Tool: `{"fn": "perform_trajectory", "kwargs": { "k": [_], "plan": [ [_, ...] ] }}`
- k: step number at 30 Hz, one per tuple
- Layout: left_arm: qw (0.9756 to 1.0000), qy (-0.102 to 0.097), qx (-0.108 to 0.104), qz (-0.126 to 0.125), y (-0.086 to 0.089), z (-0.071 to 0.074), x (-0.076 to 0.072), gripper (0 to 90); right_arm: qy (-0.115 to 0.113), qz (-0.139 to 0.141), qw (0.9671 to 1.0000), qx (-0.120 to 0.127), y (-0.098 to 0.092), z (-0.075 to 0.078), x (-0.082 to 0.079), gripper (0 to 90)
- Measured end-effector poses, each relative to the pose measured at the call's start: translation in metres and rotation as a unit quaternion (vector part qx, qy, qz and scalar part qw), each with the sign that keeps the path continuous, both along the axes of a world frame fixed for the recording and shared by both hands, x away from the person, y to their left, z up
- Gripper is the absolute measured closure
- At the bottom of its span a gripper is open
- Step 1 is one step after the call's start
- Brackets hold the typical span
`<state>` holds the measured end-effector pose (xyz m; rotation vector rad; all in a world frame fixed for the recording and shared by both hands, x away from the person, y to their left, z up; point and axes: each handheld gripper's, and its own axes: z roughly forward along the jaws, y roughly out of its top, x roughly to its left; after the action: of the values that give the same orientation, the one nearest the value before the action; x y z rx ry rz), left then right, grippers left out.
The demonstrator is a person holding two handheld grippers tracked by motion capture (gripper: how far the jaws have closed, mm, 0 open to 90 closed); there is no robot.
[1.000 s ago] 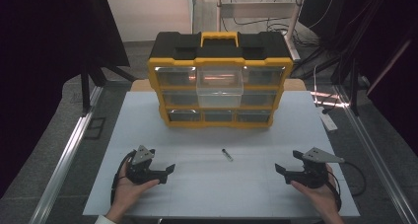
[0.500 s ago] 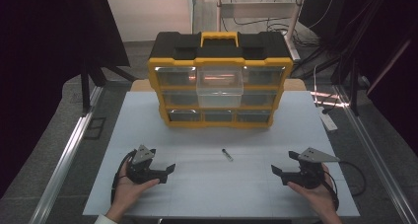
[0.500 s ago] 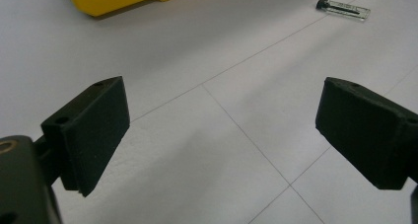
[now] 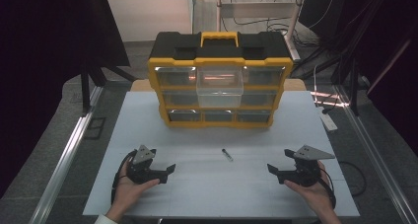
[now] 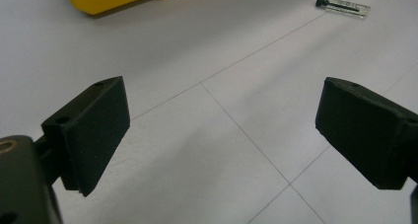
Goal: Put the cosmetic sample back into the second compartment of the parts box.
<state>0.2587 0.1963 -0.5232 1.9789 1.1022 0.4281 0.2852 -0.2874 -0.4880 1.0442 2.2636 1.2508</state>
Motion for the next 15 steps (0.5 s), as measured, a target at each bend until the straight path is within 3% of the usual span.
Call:
{"fn": "perform_trajectory", "kwargs": {
  "k": [15],
  "plan": [
    [1.0, -0.001, 0.002, 0.004, -0.001, -0.001, 0.001, 7.2, -0.001, 0.007, 1.0, 0.004, 0.009, 0.015, 0.006, 14.7]
  ]
}}
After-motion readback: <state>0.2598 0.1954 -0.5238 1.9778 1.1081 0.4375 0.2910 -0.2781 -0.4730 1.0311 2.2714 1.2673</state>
